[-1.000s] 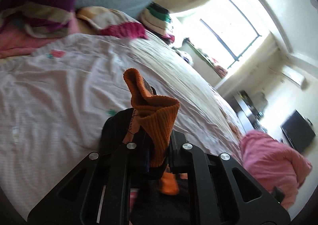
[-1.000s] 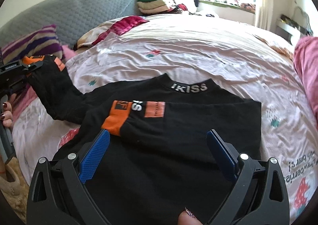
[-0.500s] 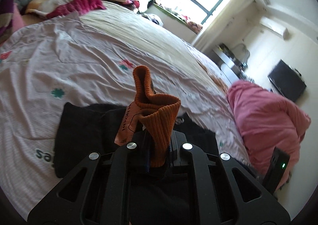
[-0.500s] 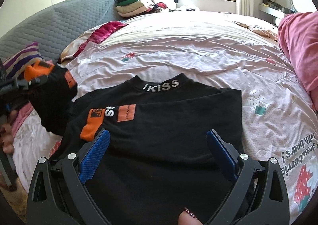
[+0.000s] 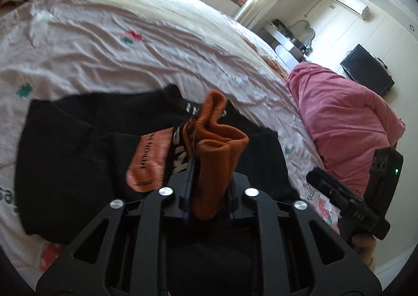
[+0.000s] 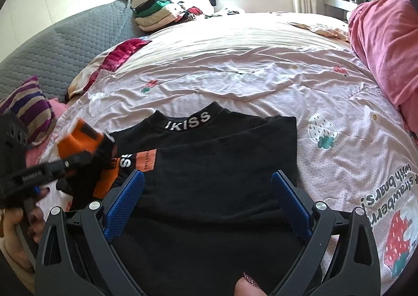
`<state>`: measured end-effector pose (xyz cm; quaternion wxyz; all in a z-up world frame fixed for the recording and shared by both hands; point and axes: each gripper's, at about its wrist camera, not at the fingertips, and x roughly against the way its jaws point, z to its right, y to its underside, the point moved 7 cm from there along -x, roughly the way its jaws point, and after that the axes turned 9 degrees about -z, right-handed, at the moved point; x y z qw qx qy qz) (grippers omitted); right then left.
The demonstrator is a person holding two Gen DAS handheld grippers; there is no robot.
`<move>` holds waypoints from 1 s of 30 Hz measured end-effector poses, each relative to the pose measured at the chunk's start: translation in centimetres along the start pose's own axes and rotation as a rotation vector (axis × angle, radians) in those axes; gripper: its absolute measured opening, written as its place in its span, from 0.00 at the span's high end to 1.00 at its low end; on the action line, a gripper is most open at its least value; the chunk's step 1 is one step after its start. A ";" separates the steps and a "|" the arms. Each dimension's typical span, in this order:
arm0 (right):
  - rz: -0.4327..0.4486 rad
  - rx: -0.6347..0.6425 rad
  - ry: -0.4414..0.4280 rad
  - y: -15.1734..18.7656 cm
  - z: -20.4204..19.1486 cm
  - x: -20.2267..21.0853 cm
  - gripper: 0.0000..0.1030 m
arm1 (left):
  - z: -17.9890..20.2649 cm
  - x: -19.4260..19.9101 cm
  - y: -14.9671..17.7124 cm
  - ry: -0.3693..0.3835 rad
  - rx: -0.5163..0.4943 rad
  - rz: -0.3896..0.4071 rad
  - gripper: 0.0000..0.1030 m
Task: Fold small clothes
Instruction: 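Lift the sleeve across the shirt with the left tool while the right tool takes the cuff, then lower the cuff onto the shirt body with the right tool and open it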
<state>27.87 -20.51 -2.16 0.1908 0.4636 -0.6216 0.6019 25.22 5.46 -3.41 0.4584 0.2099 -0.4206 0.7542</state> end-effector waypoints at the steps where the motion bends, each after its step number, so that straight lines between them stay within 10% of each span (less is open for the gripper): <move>1: -0.002 -0.009 -0.003 0.0 0.3 -0.1 0.06 | 0.1 -0.4 0.2 0.011 0.000 -0.014 0.84; 10: -0.063 -0.037 -0.063 0.9 -0.4 -2.2 0.06 | 0.0 1.2 -0.3 0.048 0.024 -0.007 0.58; 18: -0.177 -0.012 -0.182 1.9 -5.1 -5.9 0.08 | -1.5 4.6 -2.4 -0.071 0.006 0.038 0.28; 25: -0.301 -0.053 -0.239 3.3 -7.9 -10.1 0.42 | -2.6 6.4 -3.0 -0.126 0.006 0.049 0.09; 27: -0.295 -0.030 -0.226 3.4 -9.0 -10.4 0.57 | -2.8 6.8 -3.1 -0.100 0.021 0.045 0.09; 29: -0.282 -0.007 -0.252 3.1 -10.1 -10.2 0.94 | -3.0 7.3 -3.3 -0.101 0.028 0.058 0.09; 30: -0.277 -0.004 -0.269 2.9 -10.5 -9.9 0.94 | -3.0 7.5 -3.4 -0.100 0.031 0.061 0.09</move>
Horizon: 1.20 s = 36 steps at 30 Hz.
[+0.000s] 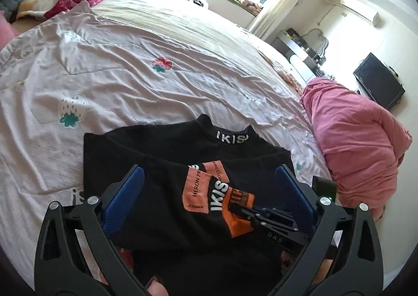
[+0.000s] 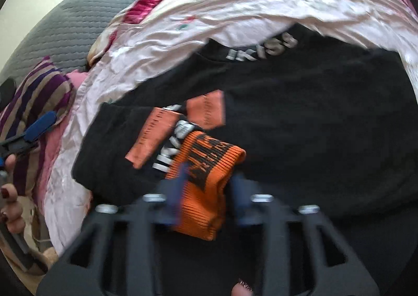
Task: Fold small clothes
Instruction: 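Lower the cuff onto the shirt body with the right tool and open it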
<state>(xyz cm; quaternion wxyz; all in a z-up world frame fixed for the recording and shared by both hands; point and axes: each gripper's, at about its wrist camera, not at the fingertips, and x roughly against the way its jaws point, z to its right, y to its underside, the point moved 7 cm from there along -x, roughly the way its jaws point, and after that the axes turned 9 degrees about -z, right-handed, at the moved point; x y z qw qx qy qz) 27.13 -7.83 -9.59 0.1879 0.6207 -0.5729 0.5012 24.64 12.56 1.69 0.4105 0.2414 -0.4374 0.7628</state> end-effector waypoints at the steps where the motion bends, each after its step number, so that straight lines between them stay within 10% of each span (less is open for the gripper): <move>1: 0.019 0.014 0.005 -0.4 -0.6 0.6 0.94 | 0.0 0.2 -0.1 0.004 0.004 0.002 0.09; 14: 0.169 0.149 0.064 -5.2 -2.5 8.2 0.94 | 0.6 1.9 -0.6 0.045 0.004 0.032 0.09; 36: 0.232 0.061 0.213 -4.9 6.7 13.5 0.94 | 0.7 -0.2 0.2 0.032 -0.003 -0.019 0.09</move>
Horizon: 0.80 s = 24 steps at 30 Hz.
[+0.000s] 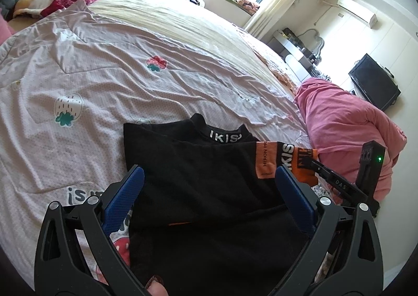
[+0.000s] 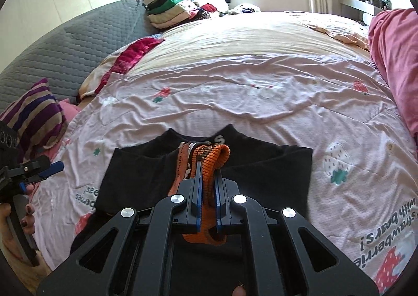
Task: Fold small clothes
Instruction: 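Lower the cuff onto the shirt body with the right tool and open it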
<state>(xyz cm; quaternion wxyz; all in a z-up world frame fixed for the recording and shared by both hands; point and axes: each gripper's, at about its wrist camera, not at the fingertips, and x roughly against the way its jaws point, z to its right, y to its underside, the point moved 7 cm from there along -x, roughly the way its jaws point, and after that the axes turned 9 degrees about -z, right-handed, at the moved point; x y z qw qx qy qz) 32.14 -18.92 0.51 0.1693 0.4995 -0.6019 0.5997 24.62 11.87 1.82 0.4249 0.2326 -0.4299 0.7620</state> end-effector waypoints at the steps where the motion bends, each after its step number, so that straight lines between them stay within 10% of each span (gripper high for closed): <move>1: -0.004 0.000 0.008 0.1 0.3 -0.2 0.94 | 0.0 -0.1 0.1 -0.003 -0.002 -0.004 0.09; 24: -0.061 -0.061 0.108 2.1 5.3 -3.4 0.92 | -0.7 -5.7 2.0 -0.115 -0.057 -0.084 0.09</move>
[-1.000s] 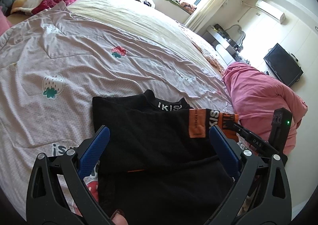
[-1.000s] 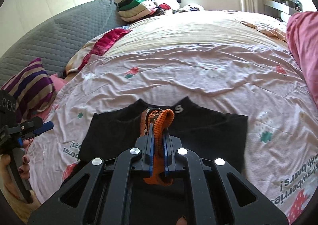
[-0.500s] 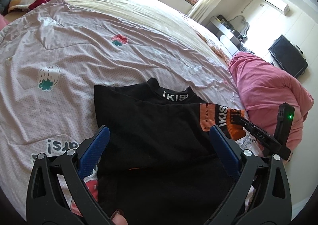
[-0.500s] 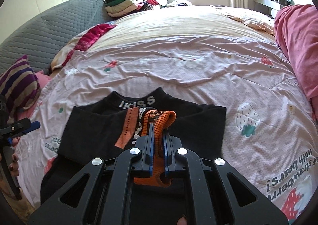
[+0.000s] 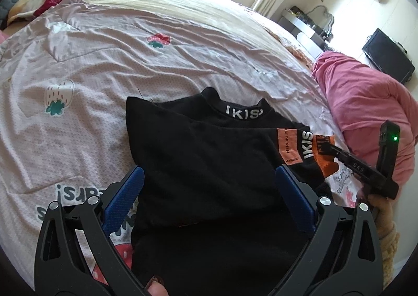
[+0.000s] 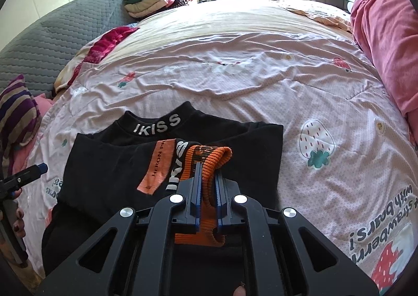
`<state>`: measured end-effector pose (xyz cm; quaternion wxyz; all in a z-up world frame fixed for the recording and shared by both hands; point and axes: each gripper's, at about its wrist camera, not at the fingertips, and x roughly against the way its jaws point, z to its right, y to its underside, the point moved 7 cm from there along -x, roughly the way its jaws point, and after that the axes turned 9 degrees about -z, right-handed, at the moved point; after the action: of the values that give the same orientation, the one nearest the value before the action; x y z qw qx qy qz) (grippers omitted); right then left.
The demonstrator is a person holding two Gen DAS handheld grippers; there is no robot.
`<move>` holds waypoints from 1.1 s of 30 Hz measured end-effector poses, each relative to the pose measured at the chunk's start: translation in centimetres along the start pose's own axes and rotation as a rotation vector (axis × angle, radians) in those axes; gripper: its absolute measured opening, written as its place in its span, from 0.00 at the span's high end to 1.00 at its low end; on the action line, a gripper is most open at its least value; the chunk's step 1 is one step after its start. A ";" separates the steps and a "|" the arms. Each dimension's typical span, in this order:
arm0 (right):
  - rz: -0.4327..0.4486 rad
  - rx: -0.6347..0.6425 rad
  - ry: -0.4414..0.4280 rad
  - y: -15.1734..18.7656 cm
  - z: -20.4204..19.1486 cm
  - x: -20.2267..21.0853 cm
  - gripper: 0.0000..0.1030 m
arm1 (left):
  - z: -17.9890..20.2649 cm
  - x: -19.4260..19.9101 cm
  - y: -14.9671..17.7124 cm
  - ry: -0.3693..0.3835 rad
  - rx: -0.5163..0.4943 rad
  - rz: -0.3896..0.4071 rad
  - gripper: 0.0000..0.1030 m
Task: Fold small clothes
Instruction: 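Lower the cuff onto the shirt body with the right tool and open it, then withdraw both tools and move them to the sweatshirt hem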
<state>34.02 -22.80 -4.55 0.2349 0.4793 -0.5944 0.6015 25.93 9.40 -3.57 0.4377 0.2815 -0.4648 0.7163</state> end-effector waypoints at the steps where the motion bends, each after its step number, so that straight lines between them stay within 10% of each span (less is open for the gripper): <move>1: 0.001 -0.014 0.018 0.1 0.5 0.1 0.88 | 0.1 -0.1 0.1 -0.002 -0.001 -0.003 0.09; 33: -0.091 0.035 0.102 4.5 1.3 -3.4 0.61 | 0.9 -6.5 3.9 -0.184 -0.144 -0.166 0.09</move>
<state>32.04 -23.90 -9.93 0.2834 0.4788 -0.5485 0.6241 25.47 5.46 -10.11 0.4703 0.3513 -0.5283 0.6134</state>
